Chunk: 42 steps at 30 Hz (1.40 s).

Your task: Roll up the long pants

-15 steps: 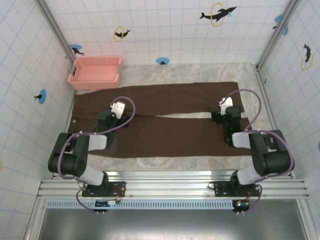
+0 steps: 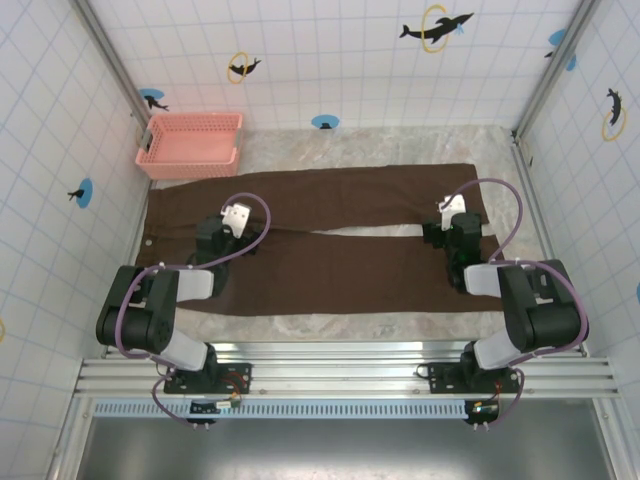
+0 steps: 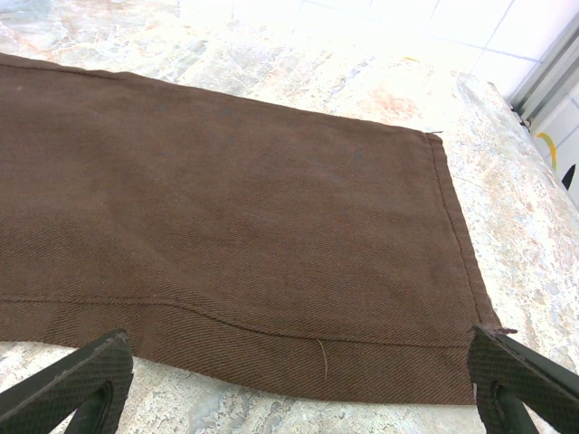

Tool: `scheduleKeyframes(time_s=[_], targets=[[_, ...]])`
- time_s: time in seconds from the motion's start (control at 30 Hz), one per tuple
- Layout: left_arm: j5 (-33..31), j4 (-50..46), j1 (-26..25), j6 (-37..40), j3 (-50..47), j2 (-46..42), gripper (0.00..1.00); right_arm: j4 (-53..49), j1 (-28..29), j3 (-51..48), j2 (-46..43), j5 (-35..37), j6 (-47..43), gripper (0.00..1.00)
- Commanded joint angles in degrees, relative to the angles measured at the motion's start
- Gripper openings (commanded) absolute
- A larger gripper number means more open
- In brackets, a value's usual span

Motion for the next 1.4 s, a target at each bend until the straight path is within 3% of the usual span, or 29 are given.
scheduleKeyframes(time_s=[0.0,0.1,0.2,0.27,0.37,0.5,0.67,0.73,0.83,0.93,1.17,1.37], targets=[[-0.03,1.98,0.09,1.72,-0.14,-0.21,0.97,2.08,0.30,-0.15,0.39,0.40,0.30,0.98],[1.80,0.07,0.15,2.50,0.62,-0.93,0.97,-4.99,0.39,3.65,-1.56,0.59,0.21,0.98],[3.48,-1.40,0.04,3.33,1.07,-1.73,0.97,-31.67,0.39,17.37,-1.27,1.37,-1.18,0.98],[4.98,-6.56,0.08,3.83,3.40,-2.90,0.98,-40.23,0.40,22.71,0.96,0.67,-3.02,0.98],[6.78,-14.64,0.09,4.95,7.69,-3.03,0.97,-41.17,0.75,22.15,-0.09,0.75,-4.64,0.98],[9.48,-31.78,-0.61,11.94,15.64,-3.20,0.98,-42.29,0.71,20.79,-2.95,1.85,-4.80,0.98],[10.12,-30.92,-0.62,14.97,12.04,-9.76,0.98,-46.27,2.88,21.09,-4.37,4.26,-8.25,0.98],[12.37,-36.31,-0.87,19.46,13.92,-11.59,0.98,-49.14,4.40,22.23,-4.69,6.99,-9.93,0.98],[6.60,-48.23,-3.17,32.39,19.03,-13.14,0.98,-54.86,6.73,24.23,-4.80,7.82,-13.30,1.00],[0.07,-52.51,-4.19,41.66,20.46,-16.30,0.98,-60.61,10.14,25.85,-4.69,9.48,-14.46,0.97],[-3.06,-68.94,-4.36,59.62,20.82,-20.93,0.97,-74.47,23.62,24.15,-7.16,13.03,-10.13,0.92],[-1.46,-63.78,-4.17,66.20,19.12,-19.49,0.97,-81.90,38.43,21.15,-13.94,12.21,-8.94,0.86]])
